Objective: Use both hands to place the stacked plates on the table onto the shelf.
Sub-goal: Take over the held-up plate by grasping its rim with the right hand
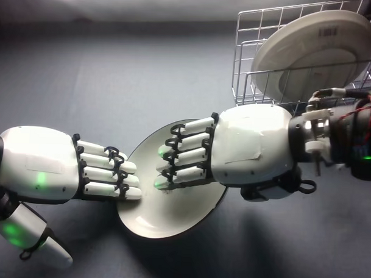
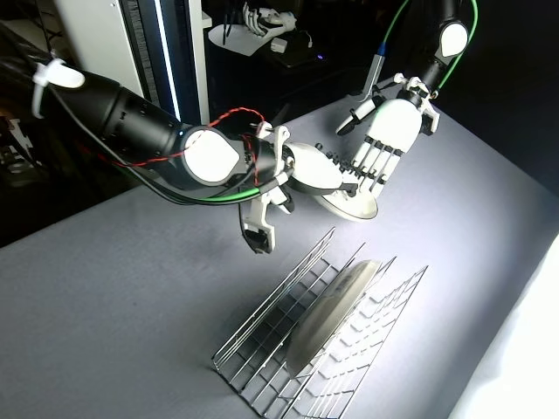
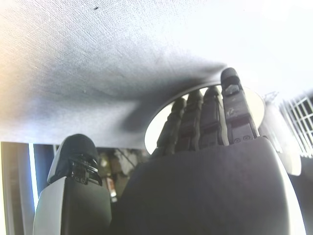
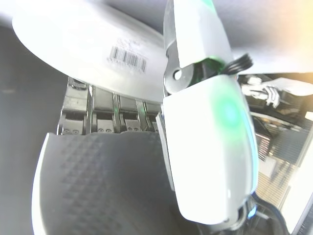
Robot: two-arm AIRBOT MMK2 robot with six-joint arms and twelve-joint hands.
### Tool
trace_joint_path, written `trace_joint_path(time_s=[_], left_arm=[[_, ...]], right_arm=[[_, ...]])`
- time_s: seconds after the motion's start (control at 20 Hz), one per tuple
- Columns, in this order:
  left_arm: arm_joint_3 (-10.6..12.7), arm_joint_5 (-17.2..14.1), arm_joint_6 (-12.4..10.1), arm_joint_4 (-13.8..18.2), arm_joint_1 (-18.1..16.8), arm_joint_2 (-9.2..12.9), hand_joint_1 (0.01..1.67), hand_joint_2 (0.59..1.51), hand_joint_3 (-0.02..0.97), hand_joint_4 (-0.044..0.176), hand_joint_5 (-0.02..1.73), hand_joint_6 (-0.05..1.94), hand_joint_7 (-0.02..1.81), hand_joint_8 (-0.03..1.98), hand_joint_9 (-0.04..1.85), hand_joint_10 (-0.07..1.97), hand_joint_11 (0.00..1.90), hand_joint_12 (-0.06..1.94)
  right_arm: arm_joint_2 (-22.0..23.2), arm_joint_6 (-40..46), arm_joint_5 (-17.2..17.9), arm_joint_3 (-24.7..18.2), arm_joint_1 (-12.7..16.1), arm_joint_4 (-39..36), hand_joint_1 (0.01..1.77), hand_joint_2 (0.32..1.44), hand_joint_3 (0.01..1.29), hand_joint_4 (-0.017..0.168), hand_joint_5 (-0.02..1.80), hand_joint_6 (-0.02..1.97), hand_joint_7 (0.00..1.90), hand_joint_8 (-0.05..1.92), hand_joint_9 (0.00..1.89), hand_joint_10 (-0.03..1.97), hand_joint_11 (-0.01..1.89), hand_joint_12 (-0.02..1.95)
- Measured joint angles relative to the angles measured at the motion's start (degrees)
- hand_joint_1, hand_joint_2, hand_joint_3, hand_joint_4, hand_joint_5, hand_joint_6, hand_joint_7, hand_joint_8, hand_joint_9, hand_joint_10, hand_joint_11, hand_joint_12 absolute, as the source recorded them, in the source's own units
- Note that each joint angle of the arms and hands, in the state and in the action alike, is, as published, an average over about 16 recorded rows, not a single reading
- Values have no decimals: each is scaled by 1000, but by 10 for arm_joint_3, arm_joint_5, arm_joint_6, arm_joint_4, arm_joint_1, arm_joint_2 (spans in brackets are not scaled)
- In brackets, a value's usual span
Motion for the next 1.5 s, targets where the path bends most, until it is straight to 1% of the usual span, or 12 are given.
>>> trace_joint_path(time_s=[0.25, 0.65, 1.05, 1.5], left_arm=[[0, 0, 0, 0, 0, 0, 21, 1123, 20, -10, -14, -37, -12, -24, -27, -49, 46, 37], [1, -1, -1, 0, 0, 0, 22, 1120, 21, -10, -14, -37, -13, -24, -27, -49, 46, 37], [1, -1, -1, 0, 0, 0, 22, 1120, 21, -10, -14, -37, -12, -24, -27, -49, 46, 37], [1, -1, -1, 0, 0, 0, 21, 1137, 20, -10, -14, -37, -13, -24, -27, -49, 46, 37]], right_arm=[[-23, 0, -16, 12, 0, 7, 1354, 980, 14, 4, 166, 16, 145, 13, 102, 6, 13, 589], [-41, 0, -31, 20, 0, 15, 1357, 985, 15, 4, 176, 16, 157, 13, 119, 6, 12, 629], [-49, 0, -36, 26, 0, 16, 1314, 993, 15, 4, 199, 16, 170, 12, 134, 6, 12, 761], [-52, 0, -36, 29, 0, 17, 1249, 1005, 15, 4, 266, 16, 232, 12, 191, 10, 12, 972]])
